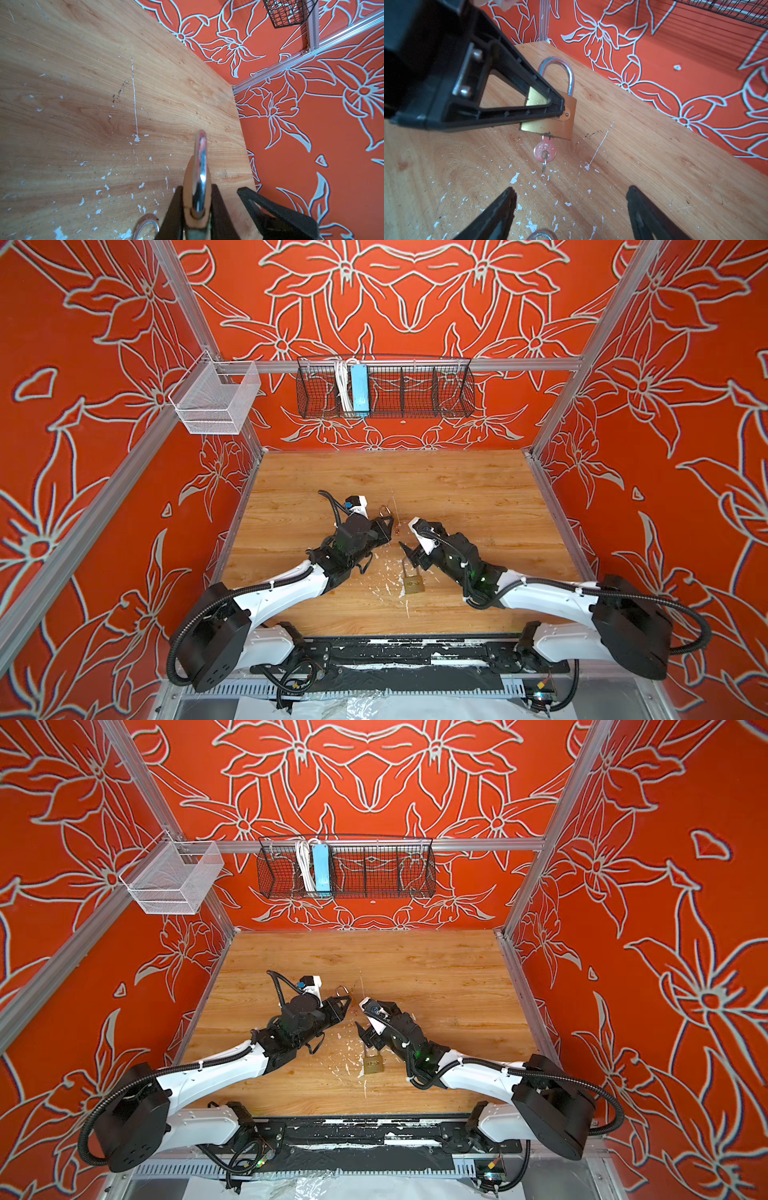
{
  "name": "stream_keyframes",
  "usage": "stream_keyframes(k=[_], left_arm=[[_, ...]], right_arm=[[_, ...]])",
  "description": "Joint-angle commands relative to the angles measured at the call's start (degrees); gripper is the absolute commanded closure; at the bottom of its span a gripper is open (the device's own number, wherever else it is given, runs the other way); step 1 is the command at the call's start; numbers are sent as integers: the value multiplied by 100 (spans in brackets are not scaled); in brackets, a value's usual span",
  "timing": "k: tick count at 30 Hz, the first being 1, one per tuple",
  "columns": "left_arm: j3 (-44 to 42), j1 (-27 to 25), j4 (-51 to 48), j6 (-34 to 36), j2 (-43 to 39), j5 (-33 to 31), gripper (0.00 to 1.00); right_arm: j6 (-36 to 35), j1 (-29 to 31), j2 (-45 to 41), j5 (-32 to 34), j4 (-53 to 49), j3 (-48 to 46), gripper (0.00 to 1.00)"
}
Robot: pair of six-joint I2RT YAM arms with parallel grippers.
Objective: Unlock with the key
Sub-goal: 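Move the open right gripper down toward the pink-headed key under the padlock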
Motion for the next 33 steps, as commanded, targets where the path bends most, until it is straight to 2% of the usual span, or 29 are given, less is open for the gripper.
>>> stream_keyframes(k=[1, 17, 21, 22, 33], left_arm=[[51, -87, 401, -73, -172, 38, 100], [209, -268, 465, -7, 157, 335, 100], [197, -343, 511, 15, 190, 214, 100], [188, -349, 511, 8, 183, 157, 100], [3, -362, 546, -99, 16, -448, 100]], right_arm=[[-63, 44, 107, -155, 14, 205, 16], [92, 46, 451, 307, -371, 573, 24], [103, 46, 507, 433, -500, 666, 39], [108, 44, 522, 450, -492, 665, 40], [172, 44, 684, 751, -773, 853, 36]])
